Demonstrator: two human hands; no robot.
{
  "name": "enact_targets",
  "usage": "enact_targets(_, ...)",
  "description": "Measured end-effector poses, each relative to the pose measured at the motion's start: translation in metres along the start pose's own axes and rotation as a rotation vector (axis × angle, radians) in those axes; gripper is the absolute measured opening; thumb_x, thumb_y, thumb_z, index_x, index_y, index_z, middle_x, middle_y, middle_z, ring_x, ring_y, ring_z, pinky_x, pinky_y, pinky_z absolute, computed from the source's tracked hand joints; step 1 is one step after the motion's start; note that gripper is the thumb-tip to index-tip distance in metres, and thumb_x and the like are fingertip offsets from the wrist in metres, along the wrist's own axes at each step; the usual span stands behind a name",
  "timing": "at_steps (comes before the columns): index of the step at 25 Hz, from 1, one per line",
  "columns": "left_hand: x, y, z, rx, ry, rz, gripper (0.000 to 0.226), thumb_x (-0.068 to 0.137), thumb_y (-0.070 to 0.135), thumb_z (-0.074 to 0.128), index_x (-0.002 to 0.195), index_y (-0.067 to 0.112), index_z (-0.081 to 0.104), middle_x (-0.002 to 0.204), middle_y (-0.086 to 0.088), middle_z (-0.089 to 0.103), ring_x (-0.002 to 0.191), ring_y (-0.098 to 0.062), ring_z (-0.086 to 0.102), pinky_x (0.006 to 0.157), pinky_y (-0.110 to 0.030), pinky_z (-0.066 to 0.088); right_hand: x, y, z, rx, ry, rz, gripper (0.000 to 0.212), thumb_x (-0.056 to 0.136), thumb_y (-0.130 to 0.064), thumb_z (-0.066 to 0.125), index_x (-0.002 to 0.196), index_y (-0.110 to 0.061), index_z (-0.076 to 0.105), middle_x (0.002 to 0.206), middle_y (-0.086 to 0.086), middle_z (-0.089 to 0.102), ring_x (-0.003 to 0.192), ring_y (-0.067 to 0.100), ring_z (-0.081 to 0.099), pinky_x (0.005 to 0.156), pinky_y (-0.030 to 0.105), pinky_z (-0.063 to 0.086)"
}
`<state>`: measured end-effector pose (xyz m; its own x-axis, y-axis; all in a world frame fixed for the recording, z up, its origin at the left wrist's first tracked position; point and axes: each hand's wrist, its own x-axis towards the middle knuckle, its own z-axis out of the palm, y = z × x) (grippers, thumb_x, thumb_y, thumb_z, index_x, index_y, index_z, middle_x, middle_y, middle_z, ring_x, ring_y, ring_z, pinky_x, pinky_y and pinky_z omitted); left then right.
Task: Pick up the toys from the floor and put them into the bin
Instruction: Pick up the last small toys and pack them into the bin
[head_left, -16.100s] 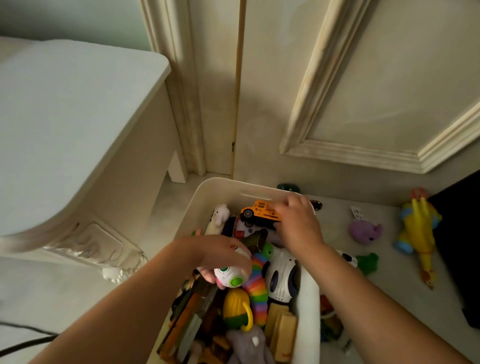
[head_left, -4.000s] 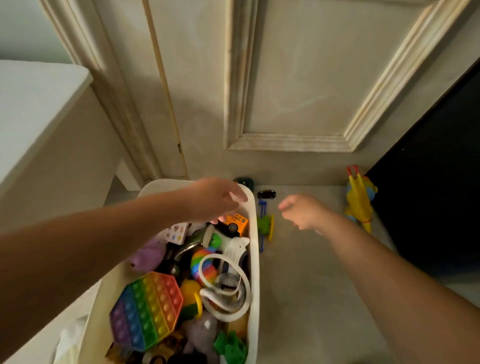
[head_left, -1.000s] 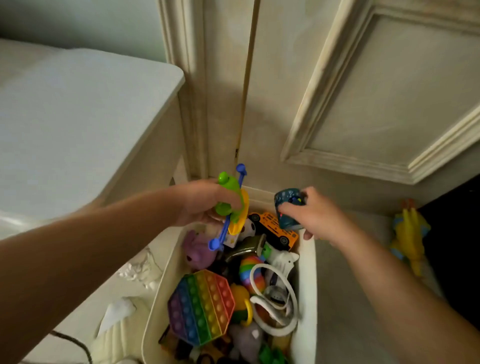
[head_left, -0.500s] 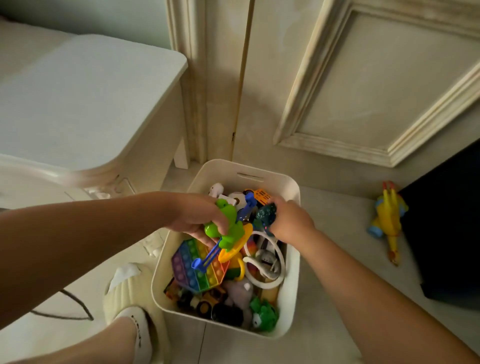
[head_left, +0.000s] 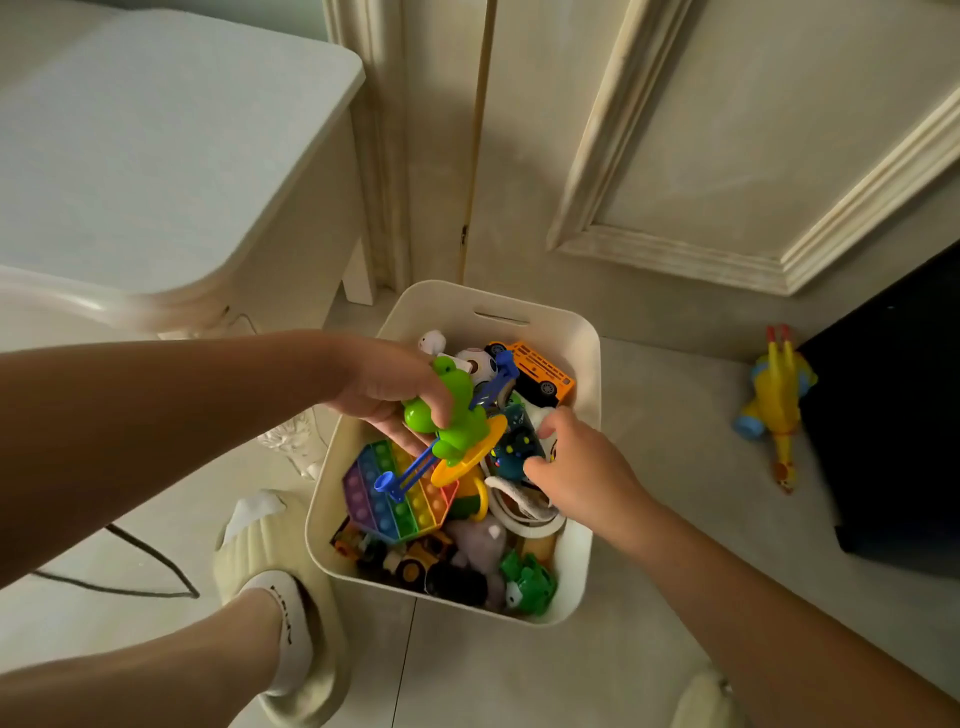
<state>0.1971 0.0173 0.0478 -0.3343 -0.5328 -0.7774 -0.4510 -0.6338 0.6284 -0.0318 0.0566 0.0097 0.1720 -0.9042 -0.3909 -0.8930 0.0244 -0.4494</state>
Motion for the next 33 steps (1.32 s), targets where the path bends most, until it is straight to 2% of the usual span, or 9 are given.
enact_targets(3, -0.004, -0.005, 0.006, 0.023, -0.102, -0.045, 0.025, 0.083, -0.007, 0.055, 0.104, 0.003, 0.065, 0.100, -0.016, 0.074, 0.088, -0.027, 0.071, 0.081, -0.039, 0.059, -0.006, -0.001, 0.008, 0.297, -0.213, 0.140, 0.013, 0.081, -0.027, 0.056, 0.087, -0.019, 0.047, 0.074, 0.002, 0.055, 0.060, 0.018, 0.052, 0.055, 0.030, 0.042)
enact_targets(6, -0.004, -0.015, 0.014, 0.110, -0.167, -0.087, 0.034, 0.083, -0.009, 0.056, 0.114, 0.002, 0.063, 0.107, -0.017, 0.071, 0.094, -0.027, 0.068, 0.087, -0.043, 0.057, -0.013, 0.004, 0.009, 0.176, -0.418, 0.146, 0.016, 0.083, -0.024, 0.054, 0.094, -0.013, 0.057, 0.083, 0.002, 0.056, 0.072, 0.016, 0.050, 0.062, 0.028, 0.038)
enact_targets(10, -0.001, -0.022, 0.030, 0.272, -0.246, -0.109, 0.050, 0.082, -0.013, 0.057, 0.127, 0.011, 0.056, 0.113, -0.011, 0.067, 0.093, -0.022, 0.065, 0.087, -0.040, 0.056, 0.001, 0.011, 0.006, 0.075, 0.064, -0.011, 0.025, 0.091, -0.016, 0.052, 0.116, -0.017, 0.053, 0.116, 0.009, 0.055, 0.099, 0.024, 0.056, 0.078, 0.028, 0.041)
enact_targets(14, 0.005, -0.029, 0.048, 0.571, -0.191, -0.105, 0.062, 0.084, -0.002, 0.066, 0.133, 0.024, 0.039, 0.113, -0.003, 0.047, 0.077, -0.013, 0.057, 0.071, -0.029, 0.059, 0.023, 0.009, 0.014, 0.159, -0.161, -0.185, 0.072, 0.085, -0.019, 0.069, 0.145, -0.036, 0.033, 0.138, 0.009, 0.039, 0.127, 0.024, 0.044, 0.106, 0.034, 0.040)
enact_targets(17, 0.009, -0.031, 0.055, 0.808, -0.153, -0.017, 0.065, 0.083, 0.029, 0.072, 0.136, 0.029, 0.034, 0.108, 0.003, 0.049, 0.075, -0.013, 0.061, 0.059, -0.018, 0.054, 0.035, 0.011, 0.016, 0.174, -0.102, -0.213, 0.067, 0.079, -0.024, 0.076, 0.136, -0.037, 0.043, 0.130, 0.005, 0.049, 0.118, 0.022, 0.054, 0.098, 0.033, 0.048)
enact_targets(20, 0.022, -0.036, 0.061, 0.938, -0.109, 0.074, 0.077, 0.083, 0.048, 0.067, 0.147, 0.033, 0.028, 0.142, -0.001, 0.046, 0.120, -0.024, 0.053, 0.096, -0.033, 0.046, 0.040, 0.008, 0.004, 0.272, -0.031, -0.193, 0.071, 0.068, -0.027, 0.078, 0.127, -0.042, 0.042, 0.124, -0.004, 0.052, 0.106, 0.013, 0.058, 0.082, 0.022, 0.045)
enact_targets(23, 0.034, -0.045, 0.068, 1.012, -0.029, 0.195, 0.075, 0.088, 0.050, 0.059, 0.148, 0.025, 0.022, 0.134, -0.005, 0.049, 0.102, -0.020, 0.054, 0.079, -0.027, 0.045, 0.039, 0.003, -0.023, 0.400, -0.152, -0.145, 0.071, 0.058, -0.037, 0.076, 0.119, -0.044, 0.040, 0.118, -0.007, 0.055, 0.093, 0.003, 0.060, 0.073, 0.018, 0.045)
enact_targets(29, 0.036, -0.053, 0.053, 1.236, 0.082, 0.253, 0.054, 0.086, 0.057, 0.057, 0.129, 0.027, 0.048, 0.126, -0.003, 0.037, 0.099, -0.021, 0.052, 0.086, -0.036, 0.047, 0.015, 0.009, -0.033, 0.060, -0.652, -0.147, 0.071, 0.068, -0.017, 0.082, 0.126, -0.033, 0.045, 0.130, -0.004, 0.053, 0.113, 0.016, 0.057, 0.088, 0.032, 0.055)
enact_targets(33, 0.037, -0.053, 0.053, 1.340, 0.089, 0.191, 0.056, 0.086, 0.059, 0.054, 0.127, 0.021, 0.049, 0.123, -0.006, 0.039, 0.091, -0.019, 0.048, 0.076, -0.034, 0.045, 0.002, 0.004, 0.000, -0.311, -0.514, -0.285, 0.077, 0.072, -0.028, 0.080, 0.134, -0.032, 0.035, 0.134, -0.002, 0.040, 0.114, 0.019, 0.050, 0.085, 0.029, 0.045)
